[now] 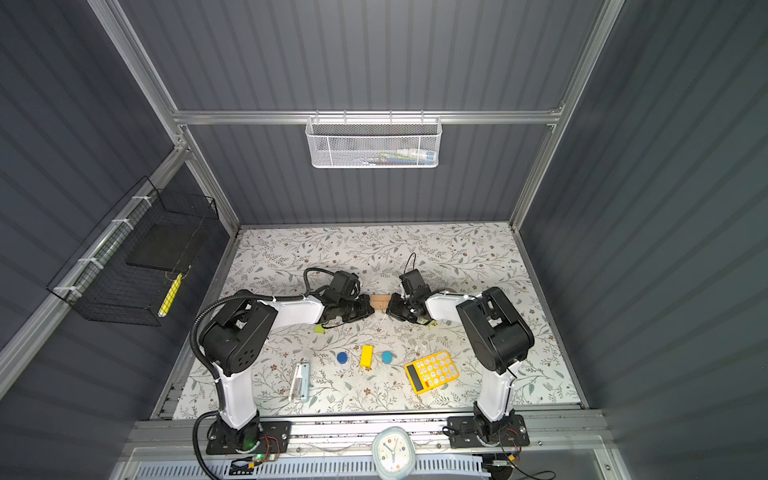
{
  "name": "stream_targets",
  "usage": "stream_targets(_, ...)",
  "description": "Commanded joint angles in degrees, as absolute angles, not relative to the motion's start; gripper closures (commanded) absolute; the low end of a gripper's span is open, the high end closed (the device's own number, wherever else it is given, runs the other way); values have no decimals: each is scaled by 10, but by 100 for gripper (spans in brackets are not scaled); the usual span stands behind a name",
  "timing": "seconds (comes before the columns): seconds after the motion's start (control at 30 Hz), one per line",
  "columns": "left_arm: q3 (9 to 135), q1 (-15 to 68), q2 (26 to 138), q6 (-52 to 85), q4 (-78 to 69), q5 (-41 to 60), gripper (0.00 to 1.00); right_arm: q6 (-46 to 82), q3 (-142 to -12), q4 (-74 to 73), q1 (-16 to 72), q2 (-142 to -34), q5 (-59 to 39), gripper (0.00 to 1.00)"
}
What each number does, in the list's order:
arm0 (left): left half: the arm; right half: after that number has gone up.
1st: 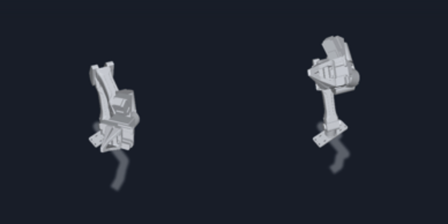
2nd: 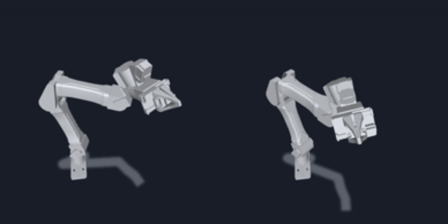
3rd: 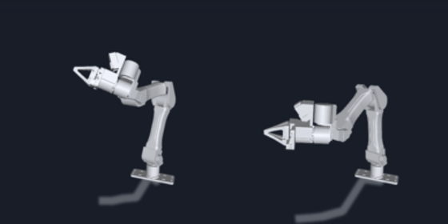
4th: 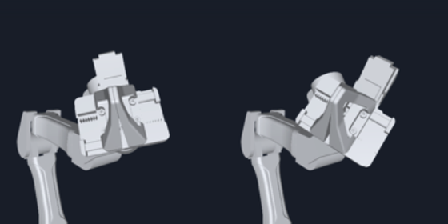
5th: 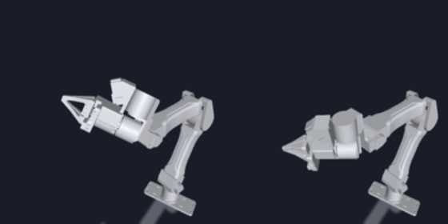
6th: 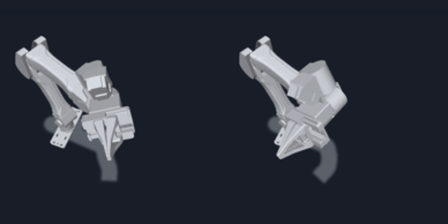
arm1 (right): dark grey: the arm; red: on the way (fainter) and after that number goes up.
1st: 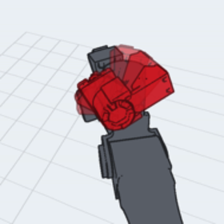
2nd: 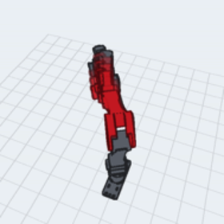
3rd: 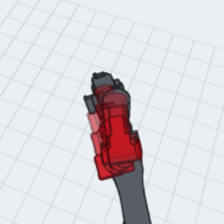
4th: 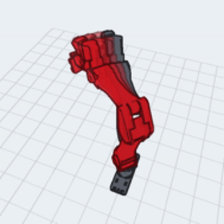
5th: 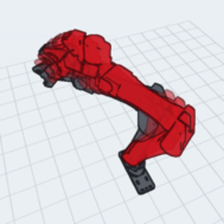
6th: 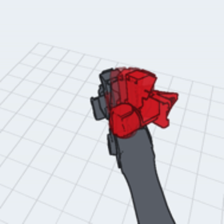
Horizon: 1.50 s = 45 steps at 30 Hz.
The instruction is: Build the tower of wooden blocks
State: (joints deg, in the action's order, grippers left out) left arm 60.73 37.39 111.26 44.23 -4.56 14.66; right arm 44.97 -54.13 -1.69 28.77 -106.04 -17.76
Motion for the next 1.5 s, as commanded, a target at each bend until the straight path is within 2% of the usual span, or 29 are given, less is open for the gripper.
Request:
stream_targets(0.0,593,371,1143,449,-3,140,100,453,-541,9,287,-1078,-162,100)
stream_targets(0.47,572,372,1125,456,-4,137,100,465,-509,3,288,-1057,-162,100)
stream_targets(0.87,538,372,1057,454,20,117,100,472,-474,9,290,-1014,-155,100)
stream_targets(1.23,577,372,936,414,118,61,100,468,-463,78,292,-879,-118,100)
stream_targets(1.47,643,372,865,362,258,13,100,466,-467,161,299,-758,-75,100)
